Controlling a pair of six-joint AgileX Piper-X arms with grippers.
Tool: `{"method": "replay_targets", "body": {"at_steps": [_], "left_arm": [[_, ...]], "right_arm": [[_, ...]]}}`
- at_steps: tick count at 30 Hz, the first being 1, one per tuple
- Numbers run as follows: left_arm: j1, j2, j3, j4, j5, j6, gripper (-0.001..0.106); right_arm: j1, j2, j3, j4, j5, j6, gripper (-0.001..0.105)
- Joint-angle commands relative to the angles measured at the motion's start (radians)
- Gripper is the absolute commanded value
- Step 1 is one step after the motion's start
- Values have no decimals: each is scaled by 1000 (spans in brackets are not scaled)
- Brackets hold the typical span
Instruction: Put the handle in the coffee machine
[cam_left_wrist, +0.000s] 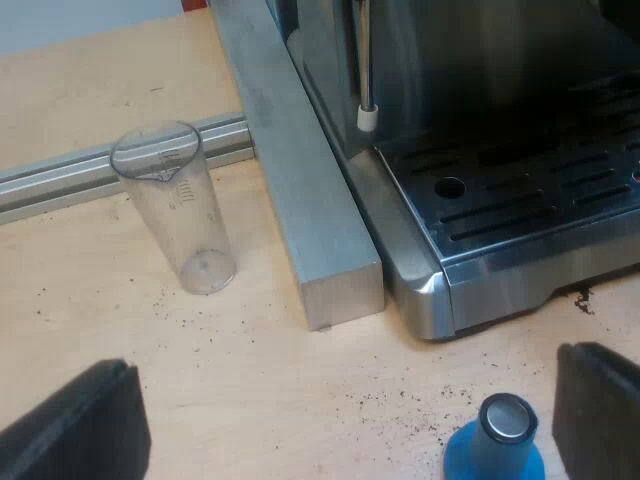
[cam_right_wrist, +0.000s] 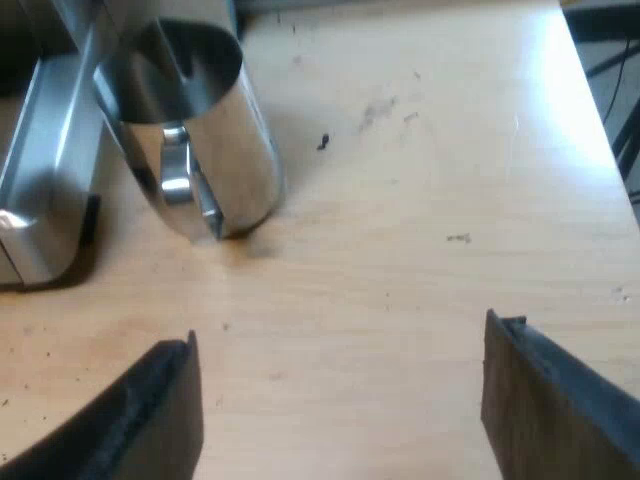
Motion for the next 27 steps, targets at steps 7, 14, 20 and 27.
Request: {"method": "replay_targets", "body": {"at_steps": [7,14,20,27], "left_arm": [[-5,-136,-3,-18,-4,-13,83],[-5,-136,14,-54,-4,-8,83],[-5,-136,14,-54,-4,-8,83],[-5,-141,14,-54,-4,-6,83]], "right_arm": [[-3,-44,-6,0,-5,0,62],[-3,-44,-6,0,-5,0,62],[-3,-44,-6,0,-5,0,62],[-3,-44,-6,0,-5,0,62]]}}
